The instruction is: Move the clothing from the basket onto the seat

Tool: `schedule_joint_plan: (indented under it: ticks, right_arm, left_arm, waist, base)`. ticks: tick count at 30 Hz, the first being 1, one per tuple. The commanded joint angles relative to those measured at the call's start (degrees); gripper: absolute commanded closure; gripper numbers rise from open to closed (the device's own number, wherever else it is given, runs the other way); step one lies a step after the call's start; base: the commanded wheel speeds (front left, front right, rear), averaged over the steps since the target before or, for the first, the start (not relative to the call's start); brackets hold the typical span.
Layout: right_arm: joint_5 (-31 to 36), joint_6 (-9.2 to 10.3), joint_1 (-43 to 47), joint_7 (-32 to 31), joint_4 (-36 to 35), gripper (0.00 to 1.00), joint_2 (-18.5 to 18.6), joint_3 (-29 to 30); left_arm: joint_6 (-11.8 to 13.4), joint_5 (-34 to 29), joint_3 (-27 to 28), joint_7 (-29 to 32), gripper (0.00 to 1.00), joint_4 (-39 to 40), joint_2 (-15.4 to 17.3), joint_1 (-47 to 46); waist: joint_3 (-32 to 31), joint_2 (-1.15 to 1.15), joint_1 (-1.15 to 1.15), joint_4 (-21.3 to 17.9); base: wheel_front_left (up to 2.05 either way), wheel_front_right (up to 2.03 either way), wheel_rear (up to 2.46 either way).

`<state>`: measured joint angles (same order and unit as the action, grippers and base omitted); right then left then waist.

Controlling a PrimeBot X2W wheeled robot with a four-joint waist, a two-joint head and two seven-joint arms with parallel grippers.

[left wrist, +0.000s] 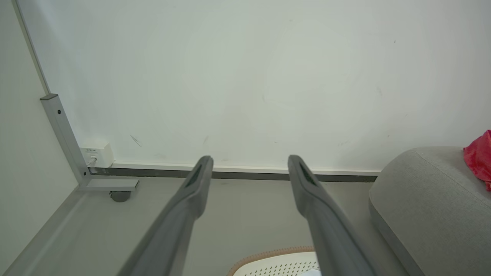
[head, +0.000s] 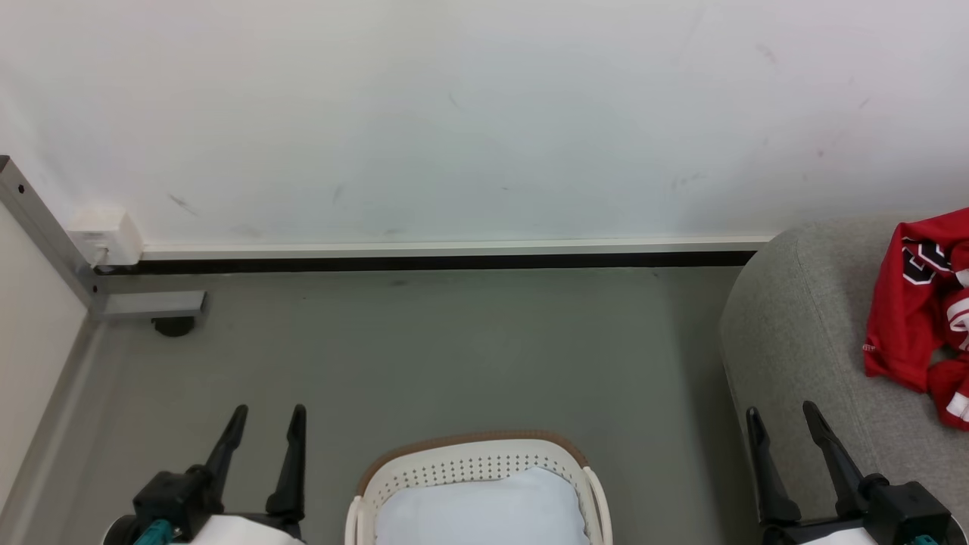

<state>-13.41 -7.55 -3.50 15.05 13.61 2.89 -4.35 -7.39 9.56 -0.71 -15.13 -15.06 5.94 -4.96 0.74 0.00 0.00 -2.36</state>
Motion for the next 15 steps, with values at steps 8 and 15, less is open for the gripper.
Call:
schedule_joint_plan:
  ticks: [8,15]
  right_arm:
    - [-0.3,0.13,-0.7,0.2,0.0,0.00,0.0,-0.4]
    - [-0.5,-0.01,0.7,-0.1,1.1,1.00,-0.1,-0.9]
  left_arm:
    - [-0.1,1.1,-0.1,0.0,0.00,-0.3,0.2,-0.5]
    - [-0.1,1.5,-0.5,0.1,1.00,-1.5,-0.3,0.5]
  waist:
    - [0.1,0.00,0.00,0.0]
    - [0.0,0.00,0.00,-0.1]
  base:
    - [0.00,0.00,0.00]
    - [0.00,0.00,0.00]
